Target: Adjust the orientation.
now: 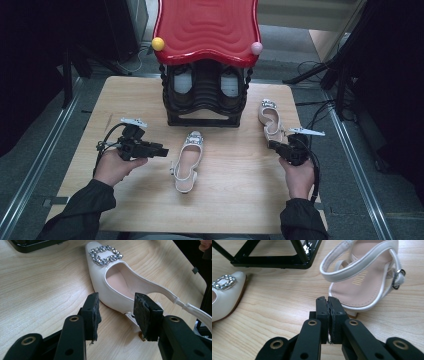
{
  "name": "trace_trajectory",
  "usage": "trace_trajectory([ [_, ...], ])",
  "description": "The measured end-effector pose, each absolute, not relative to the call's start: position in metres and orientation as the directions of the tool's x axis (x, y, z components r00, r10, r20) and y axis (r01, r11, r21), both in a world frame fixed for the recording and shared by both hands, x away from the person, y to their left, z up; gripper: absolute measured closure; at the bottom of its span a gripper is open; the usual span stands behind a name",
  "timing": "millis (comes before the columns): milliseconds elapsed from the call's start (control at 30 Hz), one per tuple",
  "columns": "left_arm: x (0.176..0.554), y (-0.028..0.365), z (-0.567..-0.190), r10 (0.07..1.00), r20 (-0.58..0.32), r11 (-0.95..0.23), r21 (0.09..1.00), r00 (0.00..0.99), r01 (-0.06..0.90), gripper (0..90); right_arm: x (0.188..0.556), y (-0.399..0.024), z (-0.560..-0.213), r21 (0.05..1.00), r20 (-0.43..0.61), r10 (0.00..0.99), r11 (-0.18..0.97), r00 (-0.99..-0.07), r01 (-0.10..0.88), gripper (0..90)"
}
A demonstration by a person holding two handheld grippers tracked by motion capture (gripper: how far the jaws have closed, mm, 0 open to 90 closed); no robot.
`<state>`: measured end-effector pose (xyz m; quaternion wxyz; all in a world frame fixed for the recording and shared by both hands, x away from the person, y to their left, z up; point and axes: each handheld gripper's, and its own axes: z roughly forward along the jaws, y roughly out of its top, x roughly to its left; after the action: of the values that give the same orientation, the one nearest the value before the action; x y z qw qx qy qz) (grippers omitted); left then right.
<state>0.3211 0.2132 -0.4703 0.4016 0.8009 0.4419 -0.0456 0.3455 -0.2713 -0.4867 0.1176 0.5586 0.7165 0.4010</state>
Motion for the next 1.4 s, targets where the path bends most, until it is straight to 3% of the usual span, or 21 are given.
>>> trace_trajectory([
  [233,0.316,0.216,-0.471,0.676,-0.421,-0.29,0.602,0.605,0.743,55.2,0.351,-0.261,-0.478,0.716,0.281,0.879,0.075,-0.386,0.694,80.4],
  [633,0.304,0.221,-0.477,0.695,-0.408,-0.296,0.589,0.592,0.752,50.9,0.372,-0.242,-0.475,0.706,0.245,0.867,0.148,-0.434,0.693,56.9],
  [800,0.297,0.224,-0.479,0.7,-0.397,-0.305,0.586,0.593,0.751,49.8,0.38,-0.237,-0.472,0.713,0.253,0.861,0.142,-0.441,0.687,51.4],
  [1400,0.282,0.238,-0.482,0.728,-0.395,-0.278,0.577,0.561,0.768,48.0,0.41,-0.243,-0.457,0.737,0.26,0.866,0.107,-0.426,0.667,53.4],
])
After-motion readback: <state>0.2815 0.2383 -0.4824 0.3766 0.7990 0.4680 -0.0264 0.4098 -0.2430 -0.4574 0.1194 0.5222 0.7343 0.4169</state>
